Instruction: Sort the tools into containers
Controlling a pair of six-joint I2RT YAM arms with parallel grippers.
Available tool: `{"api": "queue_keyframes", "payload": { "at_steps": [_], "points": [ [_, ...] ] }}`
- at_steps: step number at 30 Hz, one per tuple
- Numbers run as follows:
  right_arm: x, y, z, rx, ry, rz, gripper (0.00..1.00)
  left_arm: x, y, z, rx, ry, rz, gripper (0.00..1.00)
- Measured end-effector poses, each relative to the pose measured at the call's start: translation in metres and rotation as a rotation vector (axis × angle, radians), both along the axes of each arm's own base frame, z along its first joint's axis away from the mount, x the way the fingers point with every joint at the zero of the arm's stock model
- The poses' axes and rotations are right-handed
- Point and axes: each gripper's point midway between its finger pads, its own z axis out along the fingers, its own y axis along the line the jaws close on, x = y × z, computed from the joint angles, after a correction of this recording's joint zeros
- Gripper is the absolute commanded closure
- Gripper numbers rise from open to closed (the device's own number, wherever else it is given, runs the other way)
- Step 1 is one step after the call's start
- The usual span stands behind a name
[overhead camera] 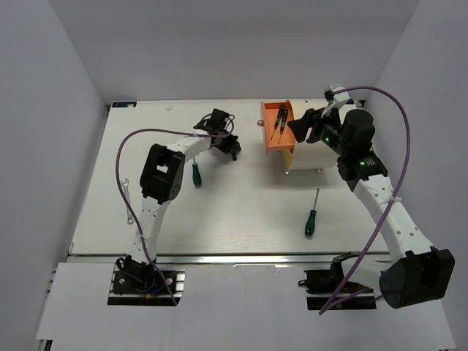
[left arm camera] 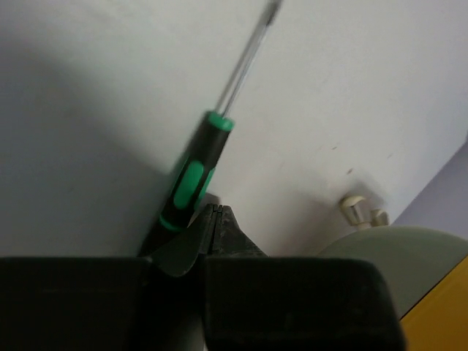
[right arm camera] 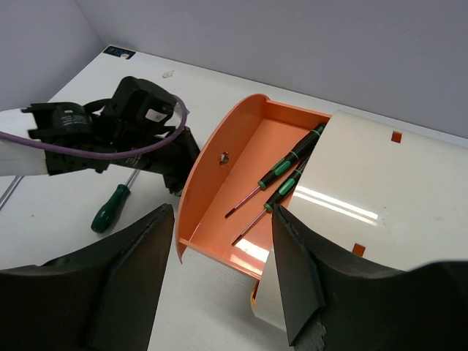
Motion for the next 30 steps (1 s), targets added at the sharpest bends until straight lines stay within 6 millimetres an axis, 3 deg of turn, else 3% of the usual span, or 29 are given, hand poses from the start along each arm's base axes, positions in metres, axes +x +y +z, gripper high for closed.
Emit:
{"api": "queue_keyframes", "payload": {
  "at_steps": [4, 5, 8, 11, 15, 18, 22, 25, 30],
  "points": [
    [0.0, 0.0, -0.002, 0.0, 0.002, 0.0, 0.38, -0.024, 0.014, 0.001, 0.048, 0.027, -0.027, 0.83],
    [0.0, 0.0, -0.002, 0.001, 0.0, 0.0, 0.38, -0.027, 0.016, 0.002, 0.057, 0.026, -0.035, 0.71],
    [-0.001, 0.0, 0.001, 0.002, -0.006, 0.001, 0.38, -0.024, 0.018, 0.013, 0.077, -0.01, -0.074, 0.52],
    [-0.004, -0.001, 0.002, 0.004, -0.011, 0.001, 0.38, -0.011, 0.018, 0.035, 0.105, -0.074, -0.127, 0.48],
    [-0.006, -0.001, 0.0, 0.003, -0.009, 0.001, 0.38, 0.019, 0.023, 0.09, 0.176, -0.227, -0.172, 0.49],
    [-0.007, -0.002, -0.001, 0.003, -0.01, 0.001, 0.38, 0.023, 0.051, 0.107, 0.285, -0.263, -0.179, 0.48],
    [-0.008, -0.002, -0.005, 0.001, -0.001, 0.0, 0.38, 0.016, 0.104, 0.089, 0.501, -0.204, -0.229, 0.34],
    [-0.009, -0.002, -0.01, -0.001, 0.008, 0.001, 0.38, 0.004, 0.143, 0.066, 0.658, -0.134, -0.314, 0.3],
    [-0.009, -0.002, -0.012, -0.002, 0.013, 0.001, 0.38, -0.004, 0.162, 0.047, 0.778, -0.107, -0.462, 0.28]
  ]
}}
